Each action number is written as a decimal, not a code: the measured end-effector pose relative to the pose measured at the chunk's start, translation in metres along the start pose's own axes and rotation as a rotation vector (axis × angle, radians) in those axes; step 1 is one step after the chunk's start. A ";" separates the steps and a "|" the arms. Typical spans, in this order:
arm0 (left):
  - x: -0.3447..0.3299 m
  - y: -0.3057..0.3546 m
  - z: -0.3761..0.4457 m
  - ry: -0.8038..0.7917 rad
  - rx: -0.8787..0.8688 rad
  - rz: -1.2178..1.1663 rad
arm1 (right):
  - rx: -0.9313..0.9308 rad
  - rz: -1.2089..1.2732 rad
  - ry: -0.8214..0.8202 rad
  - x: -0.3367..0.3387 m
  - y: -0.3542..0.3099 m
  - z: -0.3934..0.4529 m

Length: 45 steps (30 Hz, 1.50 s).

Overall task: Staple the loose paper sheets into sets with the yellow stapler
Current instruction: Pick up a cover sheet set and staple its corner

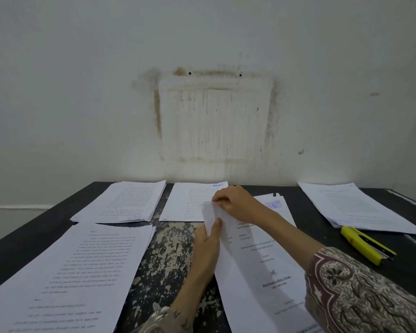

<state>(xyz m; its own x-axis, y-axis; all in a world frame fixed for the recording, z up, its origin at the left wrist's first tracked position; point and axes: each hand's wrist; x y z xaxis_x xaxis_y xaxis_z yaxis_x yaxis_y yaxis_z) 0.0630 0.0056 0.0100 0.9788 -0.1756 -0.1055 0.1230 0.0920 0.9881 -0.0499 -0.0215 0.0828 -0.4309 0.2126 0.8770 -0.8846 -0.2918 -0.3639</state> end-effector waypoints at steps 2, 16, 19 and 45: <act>-0.001 0.000 0.000 -0.007 -0.005 0.027 | -0.020 0.029 -0.018 -0.001 0.003 0.000; -0.003 0.000 -0.001 -0.011 0.016 0.107 | -0.134 0.249 0.185 -0.002 0.038 -0.020; -0.003 0.002 -0.003 -0.009 0.013 0.099 | -0.201 0.241 0.232 0.010 0.062 -0.036; -0.003 -0.001 -0.003 -0.039 -0.010 0.137 | -1.027 -0.132 0.121 0.067 0.167 -0.146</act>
<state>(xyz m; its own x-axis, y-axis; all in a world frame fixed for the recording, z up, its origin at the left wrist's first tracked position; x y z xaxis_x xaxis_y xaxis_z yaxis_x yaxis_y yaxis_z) 0.0608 0.0091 0.0085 0.9795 -0.1984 0.0350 -0.0097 0.1274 0.9918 -0.2528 0.0796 0.0350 -0.2843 0.2933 0.9128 -0.6280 0.6624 -0.4085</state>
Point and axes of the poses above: each hand's wrist, its own z-axis towards the middle knuckle, its own x-axis out of the back of the hand, y = z × x, and after that the axes turned 2 degrees about z, right-handed
